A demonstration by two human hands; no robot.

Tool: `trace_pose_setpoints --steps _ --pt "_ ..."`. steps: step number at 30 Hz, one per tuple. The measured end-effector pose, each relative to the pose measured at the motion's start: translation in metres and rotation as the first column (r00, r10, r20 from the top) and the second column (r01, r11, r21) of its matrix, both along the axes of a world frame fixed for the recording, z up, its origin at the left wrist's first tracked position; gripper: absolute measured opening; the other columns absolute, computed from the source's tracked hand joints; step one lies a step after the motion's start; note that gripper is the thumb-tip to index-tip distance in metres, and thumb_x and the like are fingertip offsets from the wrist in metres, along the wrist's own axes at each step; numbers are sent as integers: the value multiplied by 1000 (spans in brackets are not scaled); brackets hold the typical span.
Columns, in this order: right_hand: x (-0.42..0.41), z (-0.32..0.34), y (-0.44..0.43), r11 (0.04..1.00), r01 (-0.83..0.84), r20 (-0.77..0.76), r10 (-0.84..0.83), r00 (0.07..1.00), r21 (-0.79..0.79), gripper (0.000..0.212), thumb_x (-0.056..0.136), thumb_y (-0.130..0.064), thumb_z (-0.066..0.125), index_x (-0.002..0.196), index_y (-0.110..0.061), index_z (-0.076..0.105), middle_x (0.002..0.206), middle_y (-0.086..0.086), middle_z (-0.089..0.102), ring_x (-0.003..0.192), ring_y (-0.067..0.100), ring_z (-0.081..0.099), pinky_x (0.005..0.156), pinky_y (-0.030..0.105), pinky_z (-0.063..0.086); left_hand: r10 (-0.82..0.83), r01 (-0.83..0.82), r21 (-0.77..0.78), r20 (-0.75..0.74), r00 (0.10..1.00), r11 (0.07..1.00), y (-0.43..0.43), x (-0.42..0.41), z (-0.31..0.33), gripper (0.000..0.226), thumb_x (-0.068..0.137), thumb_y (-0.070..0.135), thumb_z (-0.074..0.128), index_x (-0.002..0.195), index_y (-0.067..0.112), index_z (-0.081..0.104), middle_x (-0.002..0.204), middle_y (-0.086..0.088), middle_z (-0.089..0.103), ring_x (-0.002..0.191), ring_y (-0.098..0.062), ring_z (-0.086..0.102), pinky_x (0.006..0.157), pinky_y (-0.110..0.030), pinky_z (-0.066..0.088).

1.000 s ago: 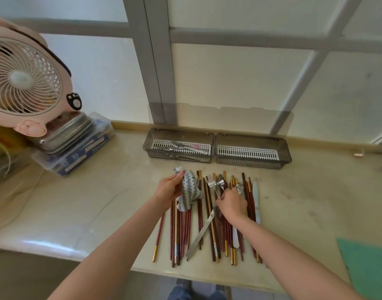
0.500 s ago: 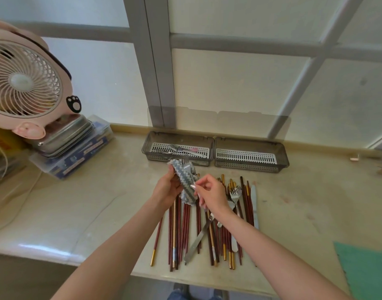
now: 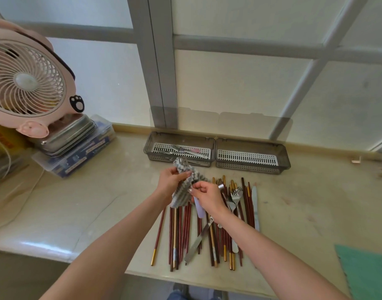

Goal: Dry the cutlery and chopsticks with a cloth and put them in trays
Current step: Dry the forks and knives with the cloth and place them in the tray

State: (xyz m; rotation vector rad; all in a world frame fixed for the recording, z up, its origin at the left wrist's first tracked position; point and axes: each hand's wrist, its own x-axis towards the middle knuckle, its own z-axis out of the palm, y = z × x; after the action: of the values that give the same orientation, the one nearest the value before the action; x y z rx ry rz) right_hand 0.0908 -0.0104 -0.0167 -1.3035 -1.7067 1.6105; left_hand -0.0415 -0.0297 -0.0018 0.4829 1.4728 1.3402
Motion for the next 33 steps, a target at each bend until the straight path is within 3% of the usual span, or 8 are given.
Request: trace_pose_setpoints --steps 5,9,11,13,19,23,28,33 --pt "0 12 3 999 -31 -4 31 1000 -10 9 89 -7 64 80 -9 62 65 2 62 57 11 61 63 19 51 70 -79 -49 -155 985 996 12 -12 6 21 71 8 78 86 0 67 85 -13 71 80 -24 68 72 -32 53" --pt "-2 17 4 999 -42 10 42 999 -5 18 87 -10 66 71 -15 61 63 0 61 61 13 58 71 32 52 72 -80 -30 -211 975 996 20 -20 17 17 70 8 79 81 4 66 84 -9 70 80 -20 67 67 -26 51" --pt "-3 20 3 999 -35 -4 35 999 -10 18 87 -9 66 72 -16 60 63 -3 61 58 7 58 65 23 51 88 -98 -29 -239 967 995 23 -25 19 18 69 10 79 82 7 66 87 -8 70 83 -20 66 70 -28 52" --pt "-4 22 0 999 -32 -16 32 999 -21 16 88 -9 65 74 -14 59 64 -3 61 57 5 58 59 15 46 112 -125 -41 -242 964 991 26 -28 19 19 68 12 80 81 9 66 90 -9 70 87 -21 66 78 -34 53" --pt "6 9 -17 990 4 -63 -13 998 -141 9 87 -10 66 81 -7 61 66 0 60 61 12 59 61 21 50 394 -398 -25 -107 913 917 27 -55 37 26 78 14 72 100 5 63 97 -5 66 96 -21 63 87 -32 52" --pt "8 9 -13 978 141 -167 -166 972 -155 6 88 -13 65 85 -8 66 69 0 64 64 13 61 69 28 52 151 -150 -31 8 989 988 19 -64 41 32 84 18 64 111 2 59 98 -7 66 89 -20 64 74 -29 53" --pt "-9 28 1 981 174 -258 -190 947 -85 7 89 -11 62 85 -6 64 73 3 64 64 9 61 68 24 52 -75 74 -30 -30 997 997 5 -29 25 27 94 29 50 91 5 62 84 -7 63 73 -17 61 69 -25 52" --pt "-17 32 9 988 143 -176 -150 973 -51 13 88 -11 64 76 -10 65 66 3 64 57 10 60 63 23 50 -217 217 11 -2 976 976 3 -16 20 24 94 26 50 91 8 66 84 -5 66 73 -15 59 70 -25 47"
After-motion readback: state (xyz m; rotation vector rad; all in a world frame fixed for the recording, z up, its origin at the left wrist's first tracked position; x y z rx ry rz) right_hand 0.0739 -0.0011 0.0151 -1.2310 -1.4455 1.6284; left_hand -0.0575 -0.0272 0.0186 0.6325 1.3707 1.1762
